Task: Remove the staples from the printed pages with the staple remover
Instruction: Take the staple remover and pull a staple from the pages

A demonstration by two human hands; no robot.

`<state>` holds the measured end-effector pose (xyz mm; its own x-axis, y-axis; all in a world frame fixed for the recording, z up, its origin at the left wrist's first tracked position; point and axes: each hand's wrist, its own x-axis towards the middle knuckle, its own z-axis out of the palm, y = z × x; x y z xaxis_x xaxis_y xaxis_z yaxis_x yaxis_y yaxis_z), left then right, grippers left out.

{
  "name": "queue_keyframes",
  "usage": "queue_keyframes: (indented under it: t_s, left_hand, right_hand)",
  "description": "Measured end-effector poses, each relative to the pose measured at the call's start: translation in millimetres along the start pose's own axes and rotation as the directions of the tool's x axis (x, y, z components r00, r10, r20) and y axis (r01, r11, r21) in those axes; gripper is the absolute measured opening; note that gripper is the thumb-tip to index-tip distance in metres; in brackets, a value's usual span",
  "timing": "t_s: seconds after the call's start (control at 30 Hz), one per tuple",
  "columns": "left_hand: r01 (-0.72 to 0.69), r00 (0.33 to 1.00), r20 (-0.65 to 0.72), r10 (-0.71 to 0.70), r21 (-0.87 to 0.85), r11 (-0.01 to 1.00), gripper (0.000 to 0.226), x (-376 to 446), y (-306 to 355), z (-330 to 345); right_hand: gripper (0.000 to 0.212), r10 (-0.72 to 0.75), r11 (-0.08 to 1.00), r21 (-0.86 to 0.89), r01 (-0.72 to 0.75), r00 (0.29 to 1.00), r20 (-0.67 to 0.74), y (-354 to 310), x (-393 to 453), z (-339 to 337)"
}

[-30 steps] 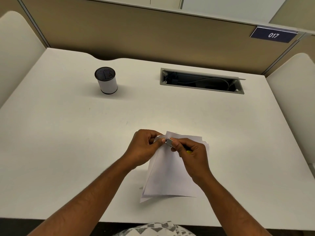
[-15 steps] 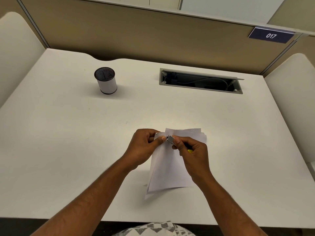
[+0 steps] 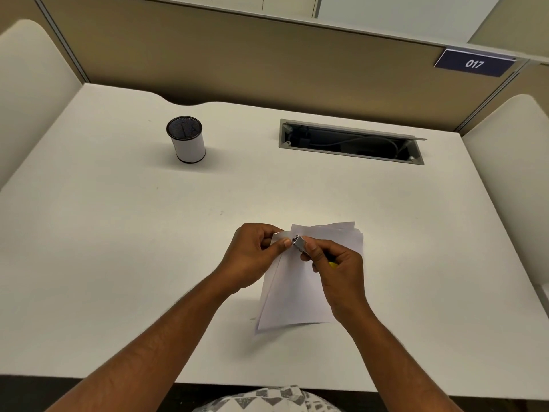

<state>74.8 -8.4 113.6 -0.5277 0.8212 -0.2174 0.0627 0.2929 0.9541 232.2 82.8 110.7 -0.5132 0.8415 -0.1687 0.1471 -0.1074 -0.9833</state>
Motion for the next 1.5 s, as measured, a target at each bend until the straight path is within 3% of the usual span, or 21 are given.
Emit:
queue_keyframes:
  t_s: [0.17, 0.4, 0.73, 0.8, 0.83, 0.97, 1.1, 1.23, 1.33, 1.5]
  left_hand:
    - [-0.031, 0.999, -0.003, 0.031, 0.045, 0.998, 0.016, 0.5, 0.7, 1.3]
    - [-0.070, 0.998, 0.001, 0.070, 0.122, 0.990, 0.014, 2.0, 0.4, 0.0]
    - [-0.139, 0.989, 0.000, 0.146, 0.314, 0.939, 0.012, 8.1, -11.0, -2.4]
    - [-0.121, 0.991, -0.003, 0.130, 0.350, 0.929, 0.010, 6.4, -19.4, -8.0]
    - [-0.102, 0.993, -0.017, 0.114, 0.341, 0.935, 0.010, 4.6, -21.9, -9.6]
    - [-0.103, 0.992, -0.054, 0.118, 0.228, 0.968, 0.010, 10.8, -8.4, -2.1]
    - [-0.141, 0.989, -0.007, 0.150, 0.293, 0.946, 0.013, 23.8, 9.6, 2.1]
    - [-0.122, 0.992, 0.026, 0.120, 0.328, 0.937, 0.014, 26.1, 5.7, -6.1]
    - [-0.107, 0.994, 0.027, 0.103, 0.306, 0.946, 0.013, 27.2, 0.5, -11.3]
    - [-0.128, 0.992, 0.033, 0.124, 0.294, 0.947, 0.009, 28.5, -1.7, -11.7]
  right_hand:
    - [0.030, 0.152, 0.981, 0.114, -0.157, 0.987, 0.053, -2.3, 1.4, -3.2]
    - [0.041, 0.350, 0.876, 0.290, -0.384, 0.922, 0.164, -4.2, 9.0, -9.0]
    - [0.033, 0.549, 0.551, 0.510, -0.661, 0.747, 0.376, -2.7, 24.8, -17.2]
    - [0.029, 0.536, 0.491, 0.591, -0.640, 0.757, 0.374, -8.2, 34.3, -26.2]
    - [0.028, 0.528, 0.522, 0.588, -0.618, 0.775, 0.346, -11.5, 39.2, -31.3]
    - [0.032, 0.432, 0.816, 0.329, -0.476, 0.879, 0.201, -12.4, 41.1, -33.8]
    - [0.047, 0.269, 0.950, 0.133, -0.283, 0.956, 0.115, -12.0, 38.1, -24.5]
    - [0.026, 0.156, 0.983, 0.077, -0.164, 0.983, 0.102, -8.8, 38.9, -21.0]
    - [0.033, 0.053, 0.992, -0.118, -0.044, 0.995, 0.080, -5.4, 44.9, -20.5]
    - [0.033, -0.147, 0.819, -0.538, 0.200, 0.979, 0.140, -0.8, 56.9, -19.2]
